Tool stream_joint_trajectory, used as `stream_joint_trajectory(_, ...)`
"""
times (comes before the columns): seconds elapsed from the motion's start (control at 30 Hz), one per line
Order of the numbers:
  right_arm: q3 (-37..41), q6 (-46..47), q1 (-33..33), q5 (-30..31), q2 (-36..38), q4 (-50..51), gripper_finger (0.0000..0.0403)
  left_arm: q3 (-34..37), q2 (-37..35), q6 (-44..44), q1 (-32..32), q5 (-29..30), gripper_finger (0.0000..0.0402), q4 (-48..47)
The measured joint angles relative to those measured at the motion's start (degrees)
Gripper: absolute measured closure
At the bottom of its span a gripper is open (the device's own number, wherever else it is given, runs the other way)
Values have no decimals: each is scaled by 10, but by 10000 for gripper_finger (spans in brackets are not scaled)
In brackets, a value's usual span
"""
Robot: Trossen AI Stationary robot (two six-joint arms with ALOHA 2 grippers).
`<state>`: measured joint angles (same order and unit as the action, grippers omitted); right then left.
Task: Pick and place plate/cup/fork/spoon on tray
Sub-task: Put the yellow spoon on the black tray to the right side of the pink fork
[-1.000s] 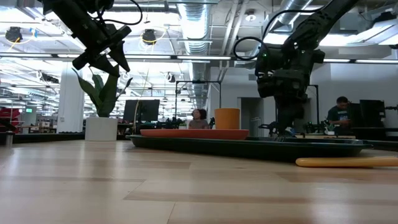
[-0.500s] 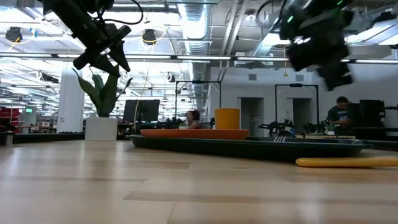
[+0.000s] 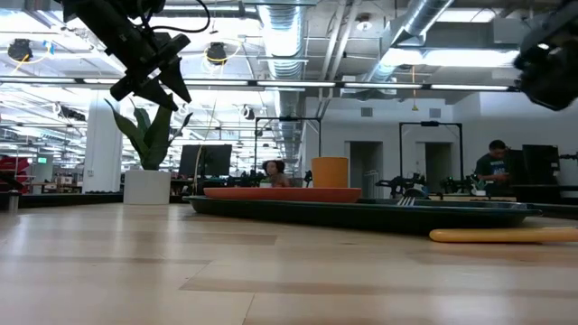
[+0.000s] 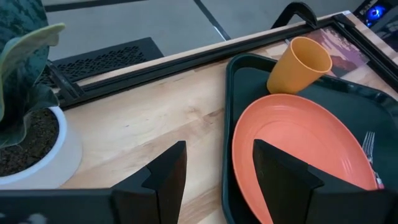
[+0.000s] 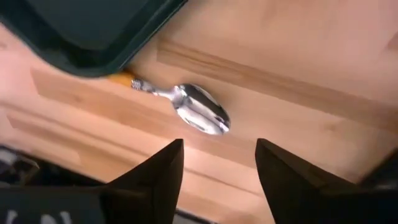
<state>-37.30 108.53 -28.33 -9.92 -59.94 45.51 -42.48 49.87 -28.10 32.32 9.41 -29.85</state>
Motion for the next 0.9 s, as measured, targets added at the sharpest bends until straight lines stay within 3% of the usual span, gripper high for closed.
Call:
stream_joint_trajectory(0.4, 78, 239, -142, 134, -13, -114, 193, 0, 0, -2, 0, -4, 231, 2)
stream_joint_trajectory(0.9, 79, 237, -154, 147, -142, -213, 207, 0, 0, -16, 0, -7, 231, 2)
